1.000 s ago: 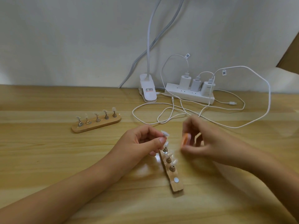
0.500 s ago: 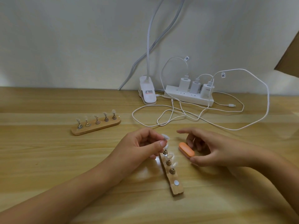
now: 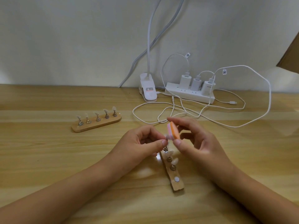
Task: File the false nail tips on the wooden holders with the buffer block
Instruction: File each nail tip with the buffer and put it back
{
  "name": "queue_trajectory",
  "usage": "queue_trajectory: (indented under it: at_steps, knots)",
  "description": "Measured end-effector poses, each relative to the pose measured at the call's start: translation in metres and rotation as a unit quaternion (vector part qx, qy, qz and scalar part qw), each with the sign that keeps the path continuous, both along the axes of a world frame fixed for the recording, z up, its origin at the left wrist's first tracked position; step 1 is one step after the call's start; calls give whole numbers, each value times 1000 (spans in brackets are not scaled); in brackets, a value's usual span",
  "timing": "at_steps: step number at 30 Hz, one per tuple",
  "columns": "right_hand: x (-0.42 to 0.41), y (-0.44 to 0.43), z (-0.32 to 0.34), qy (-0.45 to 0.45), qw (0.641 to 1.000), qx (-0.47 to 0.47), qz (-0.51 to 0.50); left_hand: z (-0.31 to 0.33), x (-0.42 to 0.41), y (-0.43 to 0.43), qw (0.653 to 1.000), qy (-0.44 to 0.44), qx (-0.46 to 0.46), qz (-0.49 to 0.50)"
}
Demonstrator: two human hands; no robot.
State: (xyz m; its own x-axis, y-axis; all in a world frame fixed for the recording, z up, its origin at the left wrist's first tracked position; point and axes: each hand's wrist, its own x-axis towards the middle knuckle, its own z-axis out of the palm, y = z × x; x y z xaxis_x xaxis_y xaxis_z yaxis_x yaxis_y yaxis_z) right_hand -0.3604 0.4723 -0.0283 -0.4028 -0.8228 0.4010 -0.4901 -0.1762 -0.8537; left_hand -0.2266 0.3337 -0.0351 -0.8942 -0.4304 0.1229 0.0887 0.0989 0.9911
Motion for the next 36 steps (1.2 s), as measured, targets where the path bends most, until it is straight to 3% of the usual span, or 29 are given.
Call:
queue_trajectory:
  at_steps: [7, 11, 16, 19, 23, 28, 36]
  knots:
    - [6, 1, -1, 152, 988, -21, -16, 0, -1, 1, 1000, 13, -8, -14]
    - [0, -1, 0, 93, 993, -22, -67, -2, -1, 0, 999, 11, -29, -18]
    - [5, -2, -5, 150, 987, -36, -37, -2, 0, 0, 999, 14, -28, -16]
    - [-5, -3, -5, 85, 992, -25, -84, -3, 0, 0, 999, 10, -28, -15]
    - [4, 2, -6, 162, 985, -50, -34, -2, 0, 2, 999, 22, -26, -13]
    - [-3, 0, -4, 128, 989, -22, -73, -4, 1, 1, 999, 12, -40, -5]
    - [4, 3, -7, 193, 981, -30, -21, -4, -1, 1, 999, 12, -43, 2]
